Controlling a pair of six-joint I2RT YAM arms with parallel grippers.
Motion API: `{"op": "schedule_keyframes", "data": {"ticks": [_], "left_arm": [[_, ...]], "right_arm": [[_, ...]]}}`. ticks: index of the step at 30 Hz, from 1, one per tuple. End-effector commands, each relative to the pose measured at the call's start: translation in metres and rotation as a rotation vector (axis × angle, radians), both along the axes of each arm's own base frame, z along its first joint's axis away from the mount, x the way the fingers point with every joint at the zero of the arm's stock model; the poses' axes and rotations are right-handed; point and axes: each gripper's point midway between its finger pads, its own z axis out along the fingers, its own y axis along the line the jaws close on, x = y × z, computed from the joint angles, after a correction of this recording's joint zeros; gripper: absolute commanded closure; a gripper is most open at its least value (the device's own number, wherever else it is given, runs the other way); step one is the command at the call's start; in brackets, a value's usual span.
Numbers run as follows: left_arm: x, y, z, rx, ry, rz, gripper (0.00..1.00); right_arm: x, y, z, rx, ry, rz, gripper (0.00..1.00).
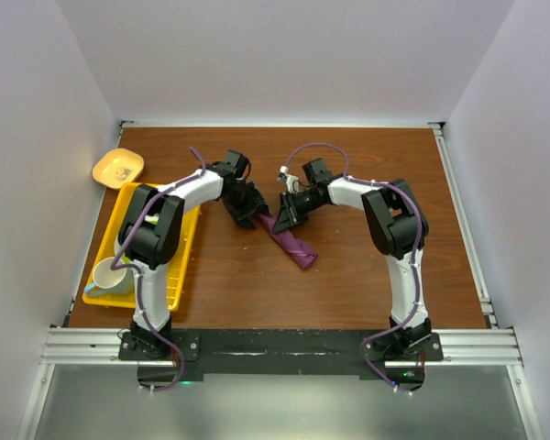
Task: Fold the napkin, place the utensils inside, and roll it up
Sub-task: Roll the napkin with the utensil
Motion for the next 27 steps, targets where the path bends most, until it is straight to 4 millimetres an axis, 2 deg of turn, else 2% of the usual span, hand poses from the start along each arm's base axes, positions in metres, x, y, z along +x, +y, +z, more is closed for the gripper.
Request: {"op": "schedule_keyframes", "data": {"ticks": [1,3,5,7,11,12,13,14,16,17,19,21,23,24,25,27], "left_arm": [[0.008,0.005,-0.001,0.043,0.040,0.106,0.39],[0.008,0.003,-0.007,0.042,0.058,0.123,0.46],[0.012,0.001,-0.005,0.039,0.063,0.127,0.58],[0.011,0.004,-0.005,0.062,0.069,0.141,0.63],[0.011,0.008,-0.004,0.082,0.069,0.153,0.82],[0.009,0.008,-0.004,0.078,0.078,0.151,0.85],[0.007,0.008,-0.006,0.081,0.086,0.150,0.87],[0.006,0.008,-0.007,0.083,0.093,0.149,0.90],[0.002,0.009,-0.007,0.087,0.107,0.151,0.93],[0.001,0.009,-0.006,0.088,0.111,0.156,0.95],[-0.002,0.010,-0.006,0.090,0.125,0.159,0.98],[-0.005,0.009,-0.005,0.089,0.132,0.159,0.99],[-0.006,0.008,-0.004,0.092,0.141,0.161,1.00],[-0.007,0.009,-0.003,0.092,0.145,0.162,1.00],[-0.008,0.008,-0.004,0.094,0.149,0.162,1.00],[-0.010,0.009,-0.003,0.098,0.155,0.170,1.00]], "right_arm": [[-0.005,-0.003,-0.014,-0.031,0.006,0.005,0.92],[-0.005,-0.004,-0.014,-0.039,0.000,0.008,0.89],[-0.004,-0.007,-0.014,-0.061,-0.020,0.012,0.86],[-0.003,-0.010,-0.011,-0.075,-0.041,0.018,0.83],[-0.003,-0.015,-0.006,-0.108,-0.077,0.030,0.74],[-0.004,-0.017,-0.006,-0.129,-0.073,0.029,0.69],[-0.003,-0.019,-0.004,-0.141,-0.092,0.034,0.55],[0.001,-0.020,0.002,-0.170,-0.135,0.033,0.50],[-0.001,-0.021,0.009,-0.211,-0.179,0.047,0.34],[0.004,-0.024,0.020,-0.245,-0.231,0.028,0.30],[0.002,-0.023,0.028,-0.293,-0.303,0.052,0.21],[0.005,-0.030,0.036,-0.392,-0.398,0.047,0.16],[-0.005,-0.022,0.038,-0.445,-0.454,0.069,0.12],[0.003,-0.026,0.041,-0.515,-0.516,0.032,0.11],[-0.005,-0.018,0.040,-0.540,-0.550,0.048,0.11],[-0.001,-0.013,0.045,-0.589,-0.614,-0.008,0.11]]}}
